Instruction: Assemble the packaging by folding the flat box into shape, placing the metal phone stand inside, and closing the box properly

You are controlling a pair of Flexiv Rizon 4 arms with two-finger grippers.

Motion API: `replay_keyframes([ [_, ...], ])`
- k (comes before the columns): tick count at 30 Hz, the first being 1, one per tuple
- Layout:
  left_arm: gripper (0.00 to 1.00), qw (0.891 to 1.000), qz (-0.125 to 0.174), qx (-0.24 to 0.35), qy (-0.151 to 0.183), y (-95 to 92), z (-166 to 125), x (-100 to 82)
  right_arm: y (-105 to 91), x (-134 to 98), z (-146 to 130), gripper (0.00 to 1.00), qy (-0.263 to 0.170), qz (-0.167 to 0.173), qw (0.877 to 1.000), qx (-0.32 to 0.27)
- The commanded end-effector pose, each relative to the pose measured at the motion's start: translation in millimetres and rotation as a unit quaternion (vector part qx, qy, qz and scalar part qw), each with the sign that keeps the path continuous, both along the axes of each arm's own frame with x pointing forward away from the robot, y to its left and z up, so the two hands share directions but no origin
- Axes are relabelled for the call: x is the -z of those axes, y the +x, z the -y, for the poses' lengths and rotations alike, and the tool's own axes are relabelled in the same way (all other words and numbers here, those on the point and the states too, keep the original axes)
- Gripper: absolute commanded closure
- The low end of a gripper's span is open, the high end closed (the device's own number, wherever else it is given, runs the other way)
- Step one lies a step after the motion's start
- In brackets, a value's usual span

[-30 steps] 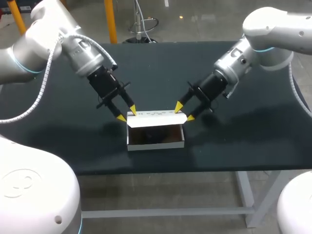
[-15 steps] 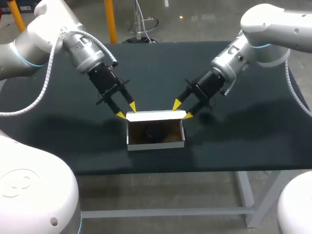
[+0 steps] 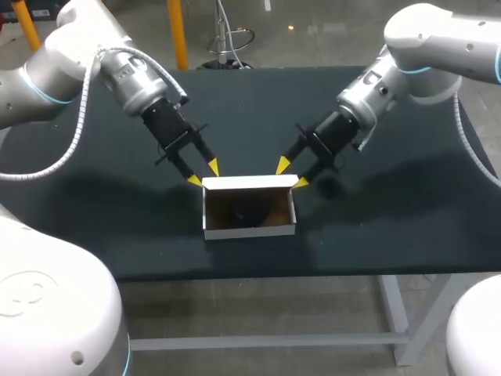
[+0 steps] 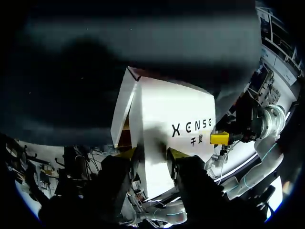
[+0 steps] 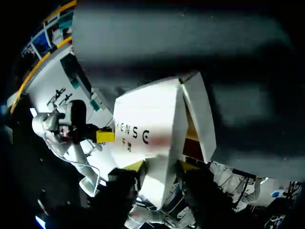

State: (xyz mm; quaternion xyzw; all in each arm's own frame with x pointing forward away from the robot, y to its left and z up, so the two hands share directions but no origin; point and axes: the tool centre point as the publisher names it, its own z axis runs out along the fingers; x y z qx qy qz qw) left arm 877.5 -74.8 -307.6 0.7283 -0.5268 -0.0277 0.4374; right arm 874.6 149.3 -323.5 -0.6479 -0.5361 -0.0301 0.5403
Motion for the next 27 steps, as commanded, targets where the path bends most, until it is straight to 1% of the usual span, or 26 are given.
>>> replay_keyframes([
  [1, 0.56, 1.0, -0.009, -0.001, -0.011, 5.4, 4.7, 1.7, 7.0, 1.2, -4.5, 0.54, 0.006, -0.013, 1.0, -0.014],
  [5, 0.52, 0.999, -0.009, -0.011, -0.029, 6.3, 6.0, 2.7, 9.2, 2.5, -6.4, 0.55, 0.006, -0.015, 1.0, -0.016],
  [8, 0.55, 0.999, -0.004, -0.022, -0.045, 6.5, 6.5, 3.4, 10.8, 3.9, -7.9, 0.55, 0.006, -0.018, 1.0, -0.018],
  [15, 0.63, 0.997, 0.002, -0.033, -0.063, 6.5, 6.6, 2.9, 13.9, 5.0, -8.9, 0.55, 0.005, -0.021, 1.0, -0.019],
  [19, 0.65, 0.996, 0.005, -0.042, -0.078, 7.1, 6.4, 1.9, 15.0, 5.0, -9.4, 0.55, 0.005, -0.022, 1.0, -0.019],
  [22, 0.71, 0.996, 0.005, -0.044, -0.082, 7.4, 6.0, 1.6, 15.6, 5.2, -9.2, 0.55, 0.005, -0.023, 1.0, -0.019],
  [27, 0.76, 0.995, 0.005, -0.052, -0.09, 8.3, 5.4, 1.7, 16.4, 5.8, -9.3, 0.55, 0.005, -0.025, 0.999, -0.02],
])
